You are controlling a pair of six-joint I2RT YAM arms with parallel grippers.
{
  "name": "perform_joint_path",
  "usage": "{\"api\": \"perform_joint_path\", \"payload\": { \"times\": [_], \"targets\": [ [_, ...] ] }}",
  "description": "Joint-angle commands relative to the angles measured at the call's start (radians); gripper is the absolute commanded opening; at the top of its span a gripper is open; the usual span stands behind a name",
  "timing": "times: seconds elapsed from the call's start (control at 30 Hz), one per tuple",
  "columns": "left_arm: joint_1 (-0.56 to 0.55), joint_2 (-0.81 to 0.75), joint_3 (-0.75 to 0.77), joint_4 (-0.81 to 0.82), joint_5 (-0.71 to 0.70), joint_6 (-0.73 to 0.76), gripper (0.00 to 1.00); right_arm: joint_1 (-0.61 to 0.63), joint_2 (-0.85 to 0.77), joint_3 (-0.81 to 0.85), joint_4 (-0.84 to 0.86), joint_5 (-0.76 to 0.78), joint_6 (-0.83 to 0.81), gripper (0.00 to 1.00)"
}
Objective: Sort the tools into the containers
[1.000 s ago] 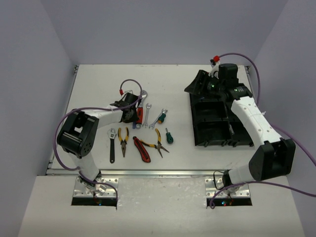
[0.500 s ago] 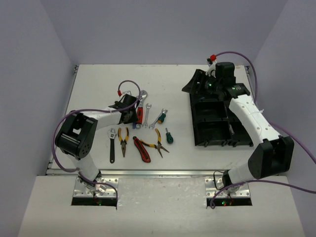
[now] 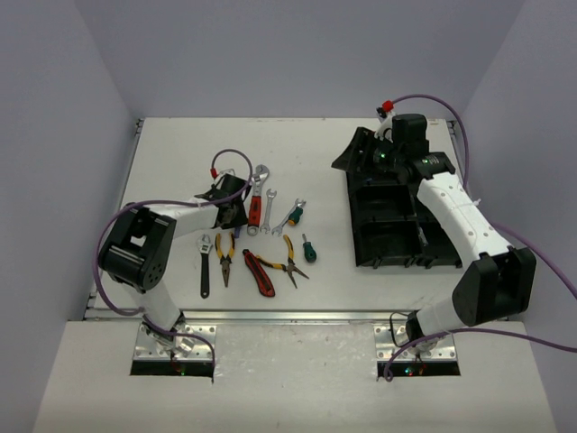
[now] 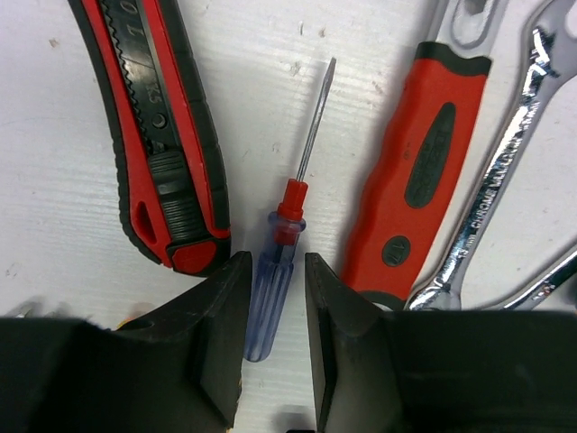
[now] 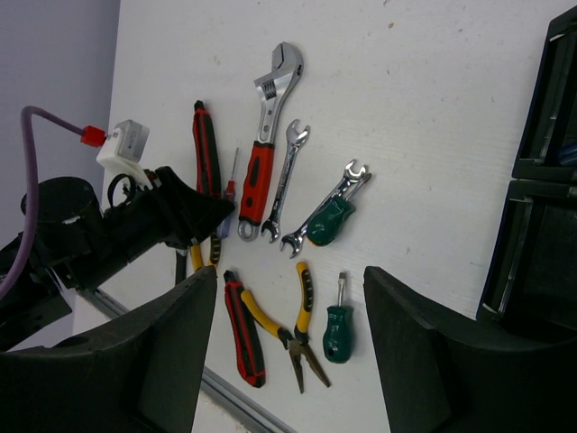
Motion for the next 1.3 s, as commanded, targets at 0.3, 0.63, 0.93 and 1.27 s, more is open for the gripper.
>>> {"api": "perform_joint_path", "payload": {
  "times": [0.3,0.63,0.93,1.27],
  "targets": [
    [0.008,0.149,0.066,-0.014,0.046,0.027,0.20,0.009,-0.002,0.034,0.034,-0.019,-0.023,0.66],
    [0.001,0.003,0.049,-0.023,0.057,0.017,0.00,0.009,0.028,-0.024,0.226,-0.362,0.041,0.70],
    [-0.142,-0.416,-0.099,0.300,0.266,0.030,0.00,0.101,0.072,-0.075,0.478,-0.456,0.153,0.86],
    [-0.206,-0.498,-0.188,0.659,0.682,-0.047,0.00,0.207,0.110,-0.053,0.583,-0.391,0.217,0.59]
  ]
}}
